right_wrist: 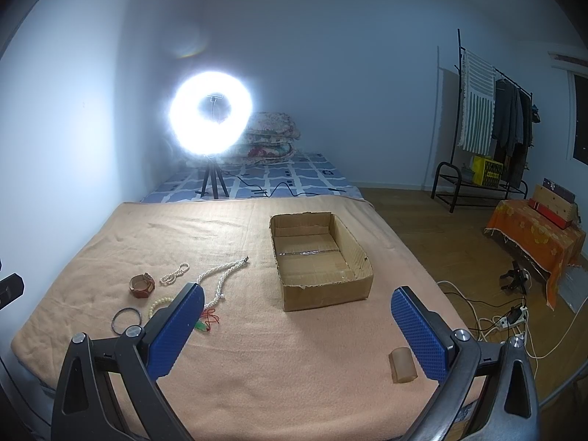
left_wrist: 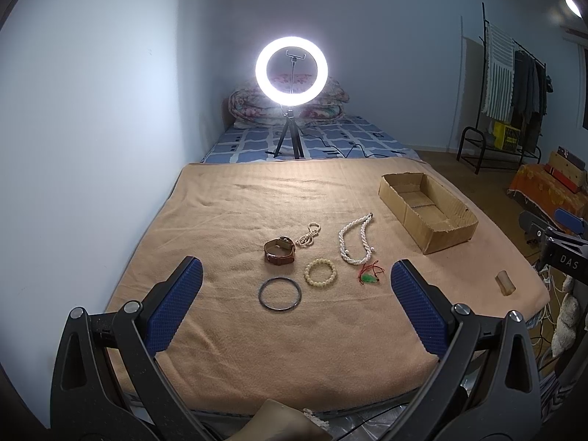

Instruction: Organize jewelry

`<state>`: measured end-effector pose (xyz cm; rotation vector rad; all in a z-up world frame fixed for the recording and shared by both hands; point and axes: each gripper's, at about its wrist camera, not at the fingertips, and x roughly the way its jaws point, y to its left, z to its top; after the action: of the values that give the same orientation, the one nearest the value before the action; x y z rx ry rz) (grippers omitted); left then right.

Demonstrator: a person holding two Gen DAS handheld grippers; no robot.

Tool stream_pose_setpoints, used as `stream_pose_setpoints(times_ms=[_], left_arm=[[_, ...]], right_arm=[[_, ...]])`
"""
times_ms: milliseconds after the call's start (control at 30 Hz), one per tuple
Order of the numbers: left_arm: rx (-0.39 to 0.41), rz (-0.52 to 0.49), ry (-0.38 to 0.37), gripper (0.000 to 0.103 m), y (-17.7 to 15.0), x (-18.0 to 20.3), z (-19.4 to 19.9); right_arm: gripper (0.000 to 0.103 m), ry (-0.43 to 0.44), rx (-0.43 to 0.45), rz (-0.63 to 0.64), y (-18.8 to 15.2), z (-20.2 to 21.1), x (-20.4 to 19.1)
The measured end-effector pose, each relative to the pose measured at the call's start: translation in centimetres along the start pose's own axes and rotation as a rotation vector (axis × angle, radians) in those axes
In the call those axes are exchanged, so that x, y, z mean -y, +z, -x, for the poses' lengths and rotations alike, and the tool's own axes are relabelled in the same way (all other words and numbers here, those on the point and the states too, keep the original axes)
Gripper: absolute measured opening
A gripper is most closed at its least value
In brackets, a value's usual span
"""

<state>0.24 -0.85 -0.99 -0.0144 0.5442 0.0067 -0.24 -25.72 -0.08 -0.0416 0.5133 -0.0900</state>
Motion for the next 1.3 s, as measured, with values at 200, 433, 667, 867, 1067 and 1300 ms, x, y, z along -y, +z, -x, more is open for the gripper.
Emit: stream_pose_setpoints(times_ms=[200, 433, 667, 867, 1067, 1300], left_arm=[[0.0, -0.001, -0.001, 0.103, 0.08, -0.14, 0.19], [0.0, 0.001, -0.001, 0.103, 0.09, -0.17, 0.13], [0.0, 0.001, 0.0, 0.103, 0.1, -0.15, 0.16], [-0.001, 0.0, 0.0, 0.103, 0.1, -0.15, 0.15], [-0.002, 0.001, 0.001, 0.103, 0.0, -0.16, 0.07], [-0.011, 0.011, 0.006, 0.103, -0.41, -0.53, -0.36]], right_arm=[[0.103, 0.0, 0.0, -0.002, 0.05, 0.0, 0.04], [0.103, 0.0, 0.0, -0.002, 0.1, 0.06, 0.04], [0.103, -0.001, 0.001, -0.003, 0.16, 0.01, -0.04], [0.103, 0.001, 0.001, -0.005, 0.11, 0.03, 0.03], [0.103, 0.002, 0.001, -0.005, 0.24, 0.04, -0.17], [0.103, 0.009, -0.007, -0.011, 0.68, -0.34, -0.65]])
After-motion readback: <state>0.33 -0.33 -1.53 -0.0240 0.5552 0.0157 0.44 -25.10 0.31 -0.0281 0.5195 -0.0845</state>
